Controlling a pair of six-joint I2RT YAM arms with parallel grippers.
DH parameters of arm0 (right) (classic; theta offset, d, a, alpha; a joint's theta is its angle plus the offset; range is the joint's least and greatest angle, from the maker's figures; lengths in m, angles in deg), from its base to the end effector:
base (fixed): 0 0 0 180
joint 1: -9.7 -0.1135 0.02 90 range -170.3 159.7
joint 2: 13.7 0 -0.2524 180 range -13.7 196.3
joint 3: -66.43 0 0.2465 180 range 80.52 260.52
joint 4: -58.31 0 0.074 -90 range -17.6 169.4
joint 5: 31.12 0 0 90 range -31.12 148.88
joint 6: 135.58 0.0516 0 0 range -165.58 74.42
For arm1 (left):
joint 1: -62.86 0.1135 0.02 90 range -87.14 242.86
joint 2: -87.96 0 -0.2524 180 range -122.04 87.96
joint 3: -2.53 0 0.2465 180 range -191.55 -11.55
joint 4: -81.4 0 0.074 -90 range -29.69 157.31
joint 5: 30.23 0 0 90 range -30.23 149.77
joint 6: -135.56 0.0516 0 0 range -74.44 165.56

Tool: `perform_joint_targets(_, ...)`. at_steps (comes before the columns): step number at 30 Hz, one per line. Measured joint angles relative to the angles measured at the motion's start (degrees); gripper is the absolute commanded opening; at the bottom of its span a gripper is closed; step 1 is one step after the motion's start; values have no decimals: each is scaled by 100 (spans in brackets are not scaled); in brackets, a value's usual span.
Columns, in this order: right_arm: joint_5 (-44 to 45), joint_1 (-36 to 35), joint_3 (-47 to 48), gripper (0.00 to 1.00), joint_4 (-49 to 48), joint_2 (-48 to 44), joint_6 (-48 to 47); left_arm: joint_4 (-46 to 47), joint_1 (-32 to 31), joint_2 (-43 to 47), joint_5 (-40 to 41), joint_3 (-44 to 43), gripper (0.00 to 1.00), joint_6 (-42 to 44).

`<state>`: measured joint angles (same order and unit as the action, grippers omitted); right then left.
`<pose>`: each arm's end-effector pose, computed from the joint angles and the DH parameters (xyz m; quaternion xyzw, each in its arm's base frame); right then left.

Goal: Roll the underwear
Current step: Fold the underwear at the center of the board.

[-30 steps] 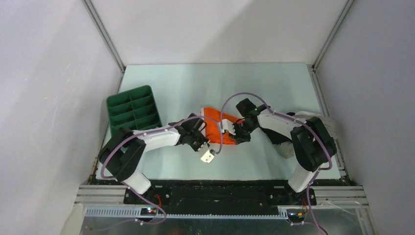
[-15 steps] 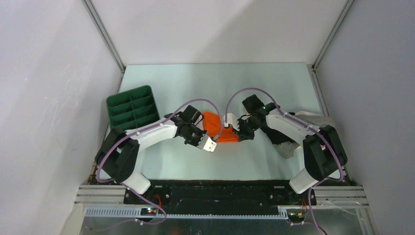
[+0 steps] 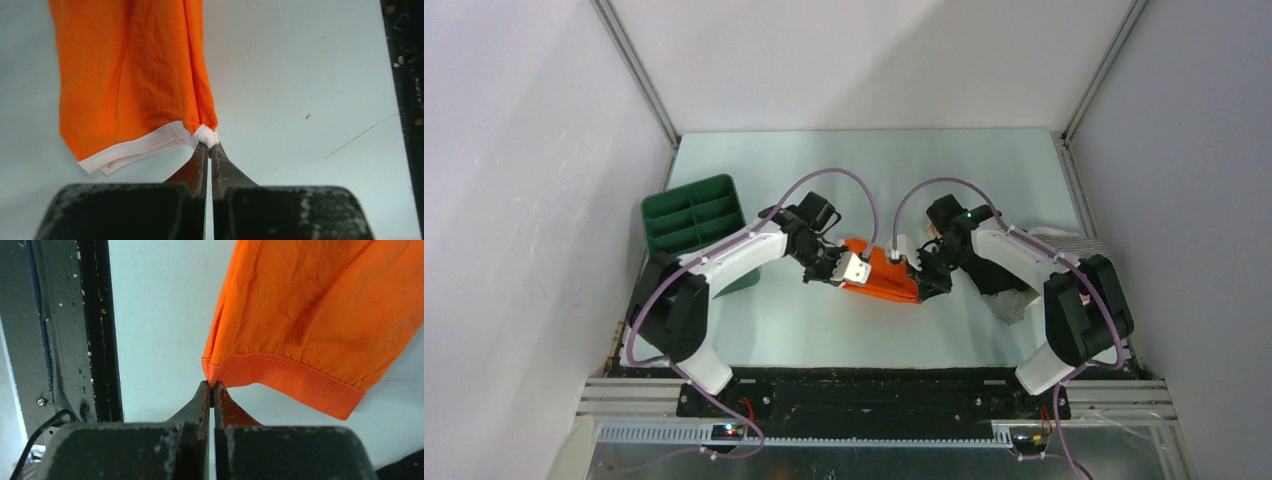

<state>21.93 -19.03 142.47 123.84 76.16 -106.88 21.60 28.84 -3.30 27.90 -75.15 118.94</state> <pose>0.2307 0.1618 0.1938 -0.6887 0.6468 0.2782 0.1730 0.2325 -0.1898 0.1951 0.7903 0.5313 -0.2090 0.2223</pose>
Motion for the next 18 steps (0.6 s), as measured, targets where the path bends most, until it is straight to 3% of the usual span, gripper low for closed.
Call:
perform_joint_targets(7,-378,531,584,0,450,691,127,-752,122,-809,-236,-1080,0,-101)
perform_joint_targets(18,-715,1091,1554,0,927,1746,557,-1104,339,-2151,-125,-2844,0,-291)
